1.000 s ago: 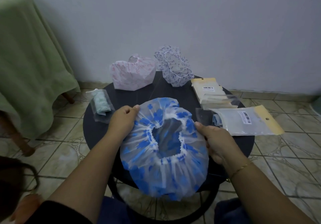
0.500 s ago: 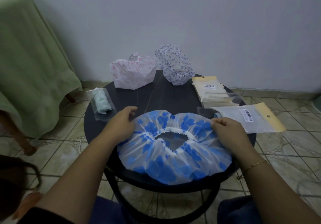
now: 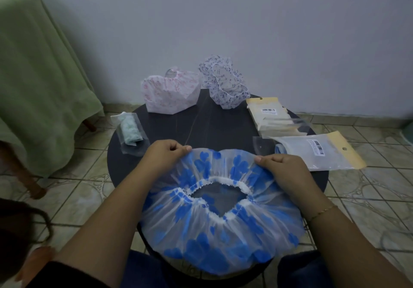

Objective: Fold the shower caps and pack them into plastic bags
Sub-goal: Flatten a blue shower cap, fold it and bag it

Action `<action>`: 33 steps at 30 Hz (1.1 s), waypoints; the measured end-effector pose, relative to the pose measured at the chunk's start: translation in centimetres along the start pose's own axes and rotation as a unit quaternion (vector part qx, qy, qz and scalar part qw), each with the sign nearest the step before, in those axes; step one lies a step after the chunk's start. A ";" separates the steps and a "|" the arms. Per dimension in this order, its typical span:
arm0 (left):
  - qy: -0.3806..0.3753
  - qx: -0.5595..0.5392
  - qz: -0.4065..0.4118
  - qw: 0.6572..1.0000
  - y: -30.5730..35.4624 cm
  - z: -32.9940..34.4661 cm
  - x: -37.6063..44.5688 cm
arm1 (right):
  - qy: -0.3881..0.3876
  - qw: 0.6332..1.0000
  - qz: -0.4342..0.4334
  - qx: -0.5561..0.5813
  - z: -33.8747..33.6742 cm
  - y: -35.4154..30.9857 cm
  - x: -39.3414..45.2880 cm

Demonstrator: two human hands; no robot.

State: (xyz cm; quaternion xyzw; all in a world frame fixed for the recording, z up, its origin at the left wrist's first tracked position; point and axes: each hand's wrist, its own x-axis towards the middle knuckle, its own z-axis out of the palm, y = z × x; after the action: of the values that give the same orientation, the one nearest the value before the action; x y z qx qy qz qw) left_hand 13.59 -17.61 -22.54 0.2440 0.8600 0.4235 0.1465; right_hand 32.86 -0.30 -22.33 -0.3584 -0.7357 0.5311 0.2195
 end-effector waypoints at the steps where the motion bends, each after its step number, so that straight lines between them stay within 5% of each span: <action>1: 0.005 -0.005 -0.005 1.000 0.0 -0.2 0.1 | 0.012 1.000 0.003 0.004 -0.1 0.0 0.1; 10: 0.058 0.050 -0.022 0.997 -0.3 0.0 0.6 | 0.013 1.000 -0.001 -0.019 -0.4 -0.4 0.1; 15: 0.132 0.057 -0.082 0.986 -0.7 -0.9 0.9 | -0.033 0.995 0.088 0.045 -1.4 -0.7 -0.4; 18: 0.114 0.068 -0.072 0.989 -1.0 -0.8 0.4 | -0.073 0.989 0.116 0.056 -1.5 -0.7 -0.5; 20: 0.105 0.145 -0.031 0.983 -1.5 -0.5 -0.1 | -0.070 0.988 0.116 0.067 -1.3 -0.6 -0.4; 23: 0.174 0.233 0.185 0.939 -0.9 0.1 -0.7 | -0.039 0.990 0.110 0.073 -0.8 -0.4 -0.1; 25: 0.069 0.204 0.259 0.942 0.0 0.7 -1.3 | -0.035 0.993 0.099 0.060 -0.4 -0.1 0.1; 28: -0.208 0.236 0.143 0.938 -0.2 1.7 -1.7 | -0.040 0.996 0.055 -0.058 0.1 0.3 0.0; 33: -0.296 0.375 0.088 0.874 -1.7 1.5 -1.0 | -0.017 0.986 0.013 -0.167 0.8 0.9 -0.1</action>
State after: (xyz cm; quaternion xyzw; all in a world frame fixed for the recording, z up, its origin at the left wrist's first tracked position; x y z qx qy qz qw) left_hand 14.61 -18.03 -24.77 0.4695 0.8457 -0.0111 0.2535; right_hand 32.67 -0.73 -23.48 -0.3903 -0.8130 0.4099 0.1368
